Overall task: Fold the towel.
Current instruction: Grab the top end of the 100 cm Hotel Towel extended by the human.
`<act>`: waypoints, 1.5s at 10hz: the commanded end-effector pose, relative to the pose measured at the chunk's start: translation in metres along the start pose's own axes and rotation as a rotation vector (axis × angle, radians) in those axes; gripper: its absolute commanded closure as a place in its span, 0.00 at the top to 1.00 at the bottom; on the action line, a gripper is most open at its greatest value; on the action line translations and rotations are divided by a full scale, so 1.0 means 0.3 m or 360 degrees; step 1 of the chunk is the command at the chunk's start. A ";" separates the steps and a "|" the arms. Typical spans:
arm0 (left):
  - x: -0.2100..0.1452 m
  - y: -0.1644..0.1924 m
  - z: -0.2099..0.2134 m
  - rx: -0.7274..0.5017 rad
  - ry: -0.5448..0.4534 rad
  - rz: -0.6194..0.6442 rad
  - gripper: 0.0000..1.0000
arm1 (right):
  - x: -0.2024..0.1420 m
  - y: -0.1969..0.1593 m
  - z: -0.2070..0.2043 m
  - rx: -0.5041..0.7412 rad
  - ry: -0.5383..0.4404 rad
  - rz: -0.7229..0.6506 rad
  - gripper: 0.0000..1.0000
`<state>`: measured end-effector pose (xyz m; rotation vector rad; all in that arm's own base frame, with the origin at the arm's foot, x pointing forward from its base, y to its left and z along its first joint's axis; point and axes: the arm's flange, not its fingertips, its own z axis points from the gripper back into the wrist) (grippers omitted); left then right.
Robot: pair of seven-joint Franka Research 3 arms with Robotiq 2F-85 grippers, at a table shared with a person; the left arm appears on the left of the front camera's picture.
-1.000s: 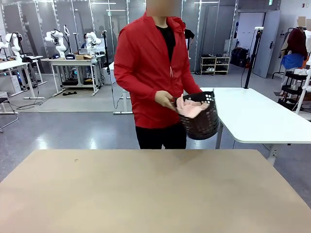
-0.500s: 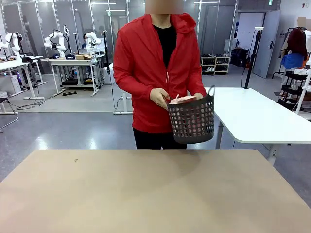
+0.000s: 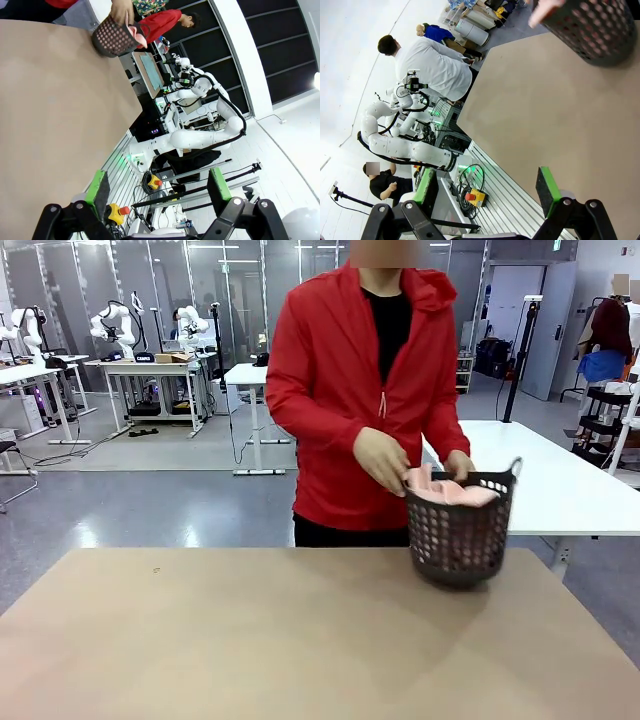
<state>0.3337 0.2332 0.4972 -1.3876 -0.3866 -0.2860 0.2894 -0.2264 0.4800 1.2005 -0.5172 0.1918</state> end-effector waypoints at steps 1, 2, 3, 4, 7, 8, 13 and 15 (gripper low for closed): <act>-0.012 -0.011 0.003 0.0000 0.0030 -0.0012 1.00 | 0.004 0.001 0.003 0.0016 -0.0015 0.0034 1.00; -0.012 -0.011 0.003 0.0000 0.0030 -0.0012 1.00 | 0.004 0.001 0.003 0.0016 -0.0015 0.0034 1.00; -0.012 -0.011 0.003 0.0000 0.0030 -0.0012 1.00 | 0.004 0.001 0.003 0.0016 -0.0015 0.0034 1.00; -0.012 -0.011 0.003 0.0000 0.0030 -0.0012 1.00 | 0.004 0.001 0.003 0.0016 -0.0015 0.0034 1.00; -0.012 -0.011 0.003 0.0000 0.0030 -0.0012 1.00 | 0.004 0.001 0.003 0.0016 -0.0015 0.0034 1.00; -0.012 -0.011 0.003 0.0000 0.0030 -0.0012 1.00 | 0.004 0.001 0.003 0.0016 -0.0015 0.0034 1.00; -0.012 -0.011 0.003 0.0000 0.0030 -0.0012 1.00 | 0.004 0.001 0.003 0.0016 -0.0015 0.0034 1.00; -0.012 -0.011 0.003 0.0000 0.0030 -0.0012 1.00 | 0.004 0.001 0.003 0.0016 -0.0015 0.0034 1.00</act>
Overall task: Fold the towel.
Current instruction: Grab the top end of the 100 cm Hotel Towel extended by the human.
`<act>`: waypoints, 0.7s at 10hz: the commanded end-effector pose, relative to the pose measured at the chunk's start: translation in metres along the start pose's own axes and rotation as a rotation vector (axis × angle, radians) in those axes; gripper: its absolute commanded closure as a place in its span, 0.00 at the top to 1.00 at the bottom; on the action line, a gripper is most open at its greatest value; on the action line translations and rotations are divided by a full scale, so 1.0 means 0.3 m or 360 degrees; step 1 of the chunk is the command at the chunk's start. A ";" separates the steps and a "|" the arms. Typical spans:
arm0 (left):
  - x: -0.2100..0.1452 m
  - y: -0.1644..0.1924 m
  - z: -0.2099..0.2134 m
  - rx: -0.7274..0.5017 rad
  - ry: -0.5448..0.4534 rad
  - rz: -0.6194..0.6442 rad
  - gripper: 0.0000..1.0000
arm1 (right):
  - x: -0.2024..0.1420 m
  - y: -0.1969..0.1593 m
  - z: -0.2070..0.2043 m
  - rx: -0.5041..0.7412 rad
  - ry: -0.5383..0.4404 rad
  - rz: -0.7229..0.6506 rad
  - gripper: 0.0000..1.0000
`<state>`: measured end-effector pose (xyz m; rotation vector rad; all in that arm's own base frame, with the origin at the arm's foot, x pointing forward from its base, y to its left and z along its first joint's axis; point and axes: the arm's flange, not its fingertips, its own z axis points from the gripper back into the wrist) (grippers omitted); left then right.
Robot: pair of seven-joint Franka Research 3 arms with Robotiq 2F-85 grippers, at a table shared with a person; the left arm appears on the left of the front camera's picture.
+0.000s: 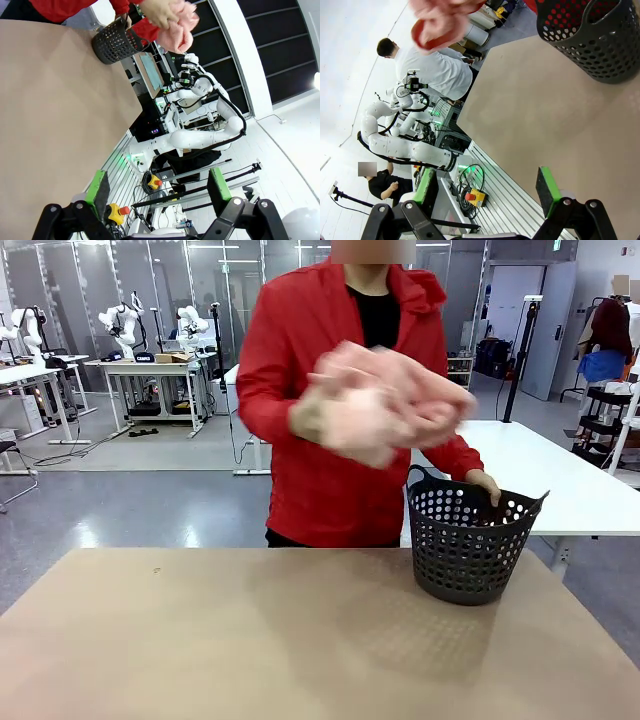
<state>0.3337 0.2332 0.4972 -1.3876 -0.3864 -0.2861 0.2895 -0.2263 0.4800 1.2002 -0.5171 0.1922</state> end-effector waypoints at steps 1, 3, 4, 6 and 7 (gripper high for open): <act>-0.012 -0.011 0.003 0.0000 0.0030 -0.0012 1.00 | 0.003 0.001 0.003 0.0016 -0.0015 0.0034 1.00; -0.012 -0.011 0.003 0.0000 0.0030 -0.0012 1.00 | 0.003 0.001 0.003 0.0016 -0.0015 0.0034 1.00; -0.012 -0.011 0.003 0.0000 0.0030 -0.0012 1.00 | 0.003 0.001 0.003 0.0016 -0.0015 0.0034 1.00; -0.012 -0.011 0.003 0.0000 0.0030 -0.0012 1.00 | 0.003 0.001 0.003 0.0016 -0.0015 0.0034 1.00; -0.012 -0.011 0.003 0.0000 0.0030 -0.0012 1.00 | 0.003 0.001 0.003 0.0016 -0.0015 0.0034 1.00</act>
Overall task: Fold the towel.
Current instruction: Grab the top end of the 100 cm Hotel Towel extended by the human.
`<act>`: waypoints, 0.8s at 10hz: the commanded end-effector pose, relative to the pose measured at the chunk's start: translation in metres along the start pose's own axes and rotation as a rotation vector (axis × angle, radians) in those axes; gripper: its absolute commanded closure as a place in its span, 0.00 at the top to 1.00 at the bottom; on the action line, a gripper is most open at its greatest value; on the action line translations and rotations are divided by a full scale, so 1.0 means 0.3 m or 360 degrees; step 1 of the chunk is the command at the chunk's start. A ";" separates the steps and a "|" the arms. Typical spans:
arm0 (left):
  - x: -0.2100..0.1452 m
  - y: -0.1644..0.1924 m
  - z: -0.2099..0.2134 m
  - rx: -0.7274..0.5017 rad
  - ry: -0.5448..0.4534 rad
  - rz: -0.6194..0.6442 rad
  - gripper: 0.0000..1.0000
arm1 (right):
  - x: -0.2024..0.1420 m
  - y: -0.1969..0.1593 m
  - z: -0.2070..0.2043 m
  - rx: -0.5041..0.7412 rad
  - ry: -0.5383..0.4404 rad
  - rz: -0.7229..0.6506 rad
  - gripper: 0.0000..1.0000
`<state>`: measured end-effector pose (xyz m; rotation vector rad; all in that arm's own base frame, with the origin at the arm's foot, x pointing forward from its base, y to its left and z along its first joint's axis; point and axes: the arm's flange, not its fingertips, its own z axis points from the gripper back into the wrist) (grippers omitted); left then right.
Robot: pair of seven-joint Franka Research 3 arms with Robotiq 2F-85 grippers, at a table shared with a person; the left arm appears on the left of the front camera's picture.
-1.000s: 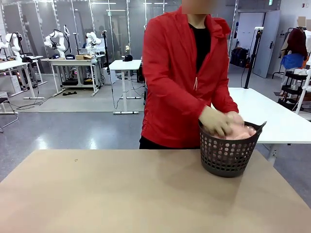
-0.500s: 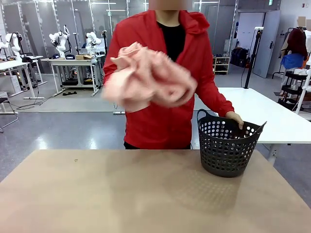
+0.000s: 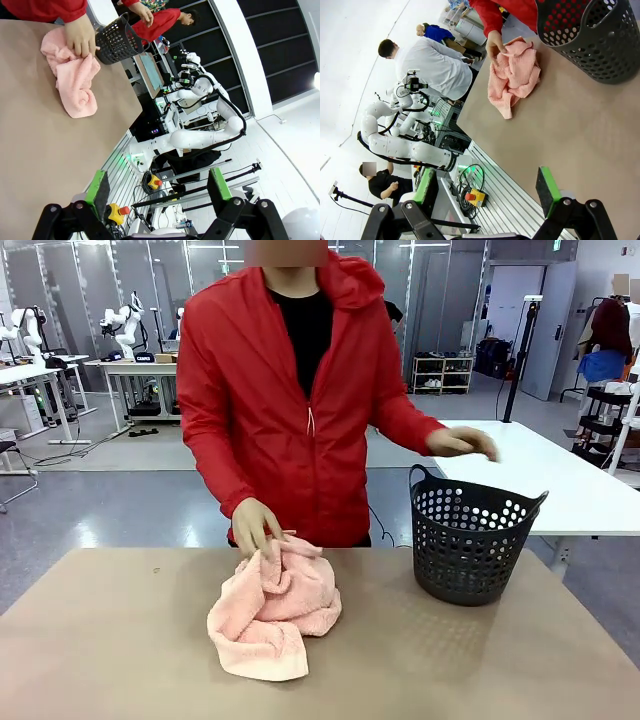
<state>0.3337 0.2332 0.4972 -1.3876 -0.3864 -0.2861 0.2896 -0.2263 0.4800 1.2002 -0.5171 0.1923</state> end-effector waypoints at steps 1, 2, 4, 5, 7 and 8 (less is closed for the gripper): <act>-0.012 -0.011 0.003 0.0000 0.0030 -0.0012 1.00 | 0.003 0.001 0.003 0.0016 -0.0015 0.0034 1.00; -0.012 -0.011 0.003 0.0000 0.0030 -0.0012 1.00 | 0.003 0.001 0.003 0.0016 -0.0015 0.0034 1.00; -0.012 -0.011 0.003 0.0000 0.0030 -0.0012 1.00 | 0.003 0.001 0.003 0.0016 -0.0015 0.0034 1.00; -0.012 -0.011 0.003 0.0000 0.0030 -0.0012 1.00 | 0.003 0.001 0.003 0.0016 -0.0015 0.0034 1.00; -0.012 -0.011 0.003 0.0000 0.0030 -0.0012 1.00 | 0.003 0.001 0.003 0.0016 -0.0015 0.0034 1.00; -0.012 -0.011 0.003 0.0000 0.0030 -0.0012 1.00 | 0.003 0.001 0.003 0.0016 -0.0015 0.0034 1.00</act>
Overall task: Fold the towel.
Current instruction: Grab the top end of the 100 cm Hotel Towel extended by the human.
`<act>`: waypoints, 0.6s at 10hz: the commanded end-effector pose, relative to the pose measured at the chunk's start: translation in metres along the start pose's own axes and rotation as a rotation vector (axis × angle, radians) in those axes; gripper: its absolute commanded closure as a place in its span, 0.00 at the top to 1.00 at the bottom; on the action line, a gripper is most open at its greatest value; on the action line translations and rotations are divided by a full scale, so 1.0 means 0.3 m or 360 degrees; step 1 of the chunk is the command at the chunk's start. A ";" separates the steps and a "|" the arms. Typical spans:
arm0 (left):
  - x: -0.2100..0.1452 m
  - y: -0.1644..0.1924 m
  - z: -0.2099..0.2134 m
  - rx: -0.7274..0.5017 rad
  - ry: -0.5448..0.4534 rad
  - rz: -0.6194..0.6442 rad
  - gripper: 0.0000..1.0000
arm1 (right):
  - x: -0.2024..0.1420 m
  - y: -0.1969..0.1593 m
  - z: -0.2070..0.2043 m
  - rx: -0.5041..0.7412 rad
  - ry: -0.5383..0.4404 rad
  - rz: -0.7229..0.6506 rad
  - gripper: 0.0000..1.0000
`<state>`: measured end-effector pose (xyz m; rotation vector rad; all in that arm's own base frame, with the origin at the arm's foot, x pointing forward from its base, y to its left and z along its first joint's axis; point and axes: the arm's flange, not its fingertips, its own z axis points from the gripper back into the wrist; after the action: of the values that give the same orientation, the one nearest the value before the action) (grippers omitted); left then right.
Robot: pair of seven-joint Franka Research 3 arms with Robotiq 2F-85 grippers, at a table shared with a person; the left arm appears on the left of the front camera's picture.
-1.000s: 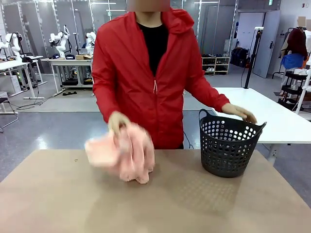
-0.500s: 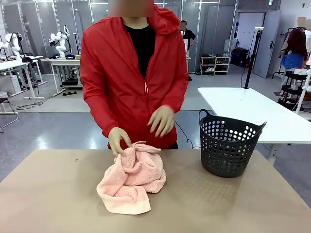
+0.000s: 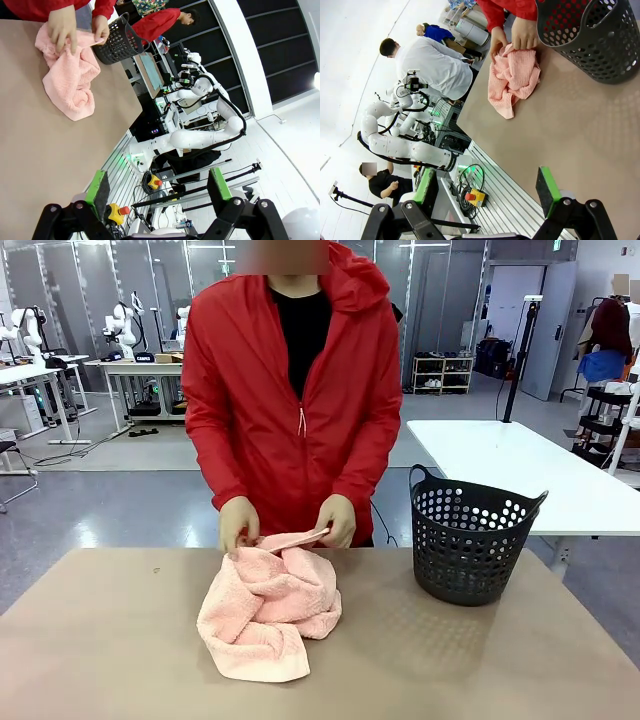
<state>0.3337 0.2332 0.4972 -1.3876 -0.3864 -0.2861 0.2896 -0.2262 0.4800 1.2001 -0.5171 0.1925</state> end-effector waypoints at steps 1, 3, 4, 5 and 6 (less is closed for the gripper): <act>-0.012 -0.011 0.003 0.0000 0.0030 -0.0012 1.00 | 0.003 0.001 0.003 0.0016 -0.0015 0.0034 1.00; -0.012 -0.011 0.003 0.0000 0.0030 -0.0012 1.00 | 0.003 0.001 0.003 0.0016 -0.0015 0.0034 1.00; -0.012 -0.011 0.003 0.0000 0.0030 -0.0012 1.00 | 0.003 0.001 0.003 0.0016 -0.0015 0.0034 1.00; -0.012 -0.011 0.003 0.0000 0.0030 -0.0012 1.00 | 0.003 0.001 0.003 0.0016 -0.0015 0.0034 1.00; -0.012 -0.011 0.003 0.0000 0.0030 -0.0012 1.00 | 0.003 0.001 0.003 0.0016 -0.0015 0.0034 1.00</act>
<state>0.3337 0.2332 0.4972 -1.3876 -0.3864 -0.2861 0.2896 -0.2262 0.4800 1.2001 -0.5172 0.1926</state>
